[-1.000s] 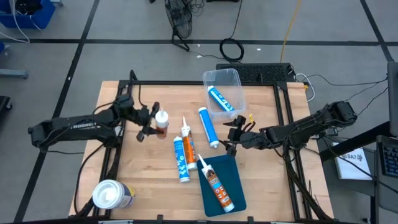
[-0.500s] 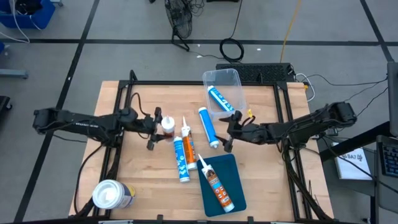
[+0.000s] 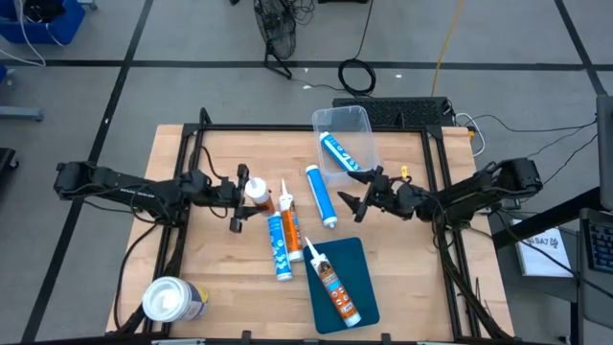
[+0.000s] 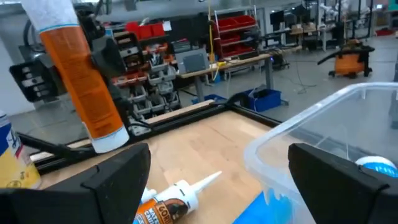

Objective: Sort silicone sealant tubes
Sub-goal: Put the left orange sealant into the blue bin

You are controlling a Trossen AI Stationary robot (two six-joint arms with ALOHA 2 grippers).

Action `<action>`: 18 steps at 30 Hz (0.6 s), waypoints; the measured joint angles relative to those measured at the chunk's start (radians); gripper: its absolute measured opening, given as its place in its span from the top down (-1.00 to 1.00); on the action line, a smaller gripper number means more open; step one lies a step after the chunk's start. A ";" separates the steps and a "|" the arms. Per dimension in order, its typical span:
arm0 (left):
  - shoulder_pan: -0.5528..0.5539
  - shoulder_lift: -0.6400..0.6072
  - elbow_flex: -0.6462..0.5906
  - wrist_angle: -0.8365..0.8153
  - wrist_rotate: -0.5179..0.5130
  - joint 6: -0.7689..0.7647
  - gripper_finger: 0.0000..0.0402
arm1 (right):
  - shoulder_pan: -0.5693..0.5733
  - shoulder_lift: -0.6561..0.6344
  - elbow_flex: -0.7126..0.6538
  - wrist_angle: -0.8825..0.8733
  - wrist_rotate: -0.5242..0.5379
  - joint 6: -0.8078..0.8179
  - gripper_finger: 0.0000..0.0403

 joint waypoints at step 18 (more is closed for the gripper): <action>0.000 0.000 0.000 -0.009 -0.025 -0.011 -0.01 | -0.036 0.082 0.007 0.063 -0.133 0.055 -0.78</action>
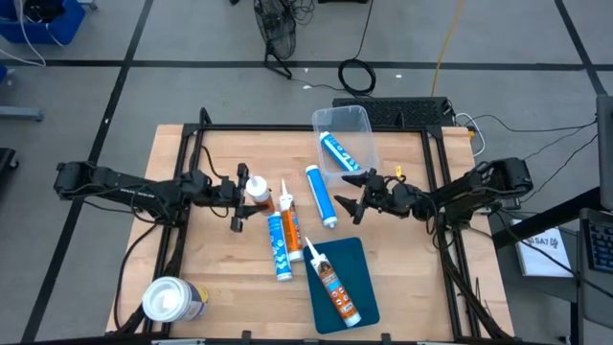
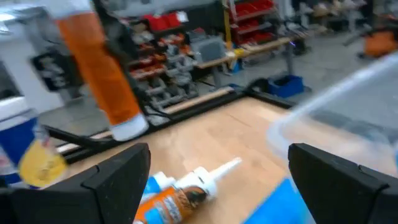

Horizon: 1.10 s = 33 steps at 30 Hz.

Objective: Sort silicone sealant tubes
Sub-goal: Put the left orange sealant into the blue bin

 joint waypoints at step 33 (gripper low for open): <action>0.010 0.211 0.132 0.001 -0.004 -0.003 -0.01 | 0.014 0.123 0.264 -0.125 -0.082 -0.260 -0.78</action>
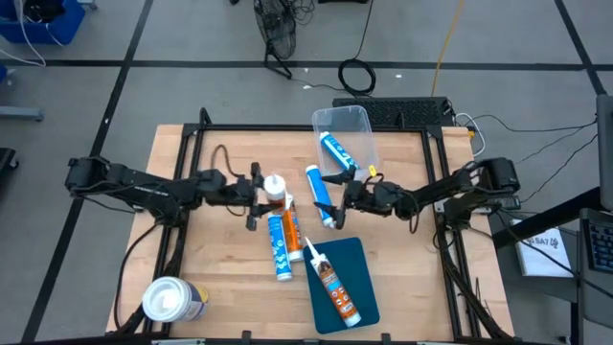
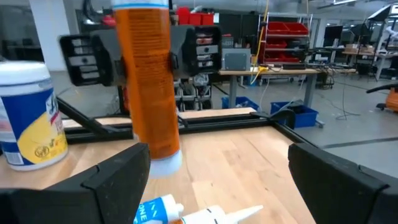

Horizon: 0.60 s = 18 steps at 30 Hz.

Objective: Sort silicone sealant tubes
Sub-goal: Put the left orange sealant into the blue bin

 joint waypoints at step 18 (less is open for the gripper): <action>0.033 0.160 0.196 -0.142 0.055 0.071 -0.01 | 0.019 0.187 0.194 0.001 -0.223 -0.006 -0.78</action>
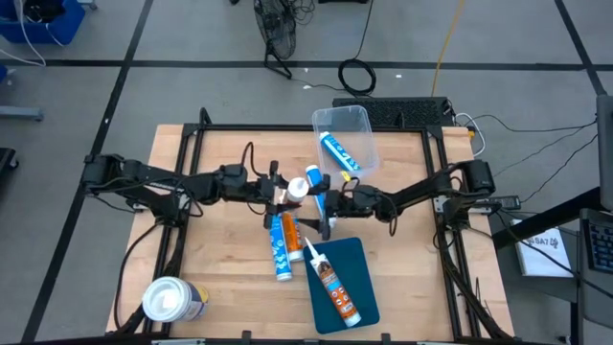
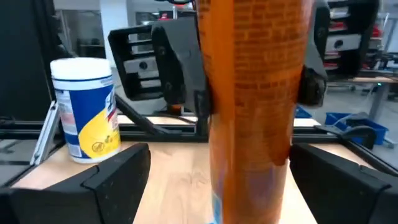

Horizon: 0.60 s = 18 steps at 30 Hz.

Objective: Sort silicone sealant tubes
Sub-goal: Put the left orange sealant into the blue bin

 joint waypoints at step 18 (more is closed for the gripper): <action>0.001 0.001 0.000 0.067 0.054 -0.013 -0.01 | -0.002 0.000 0.053 -0.019 -0.011 -0.027 -0.78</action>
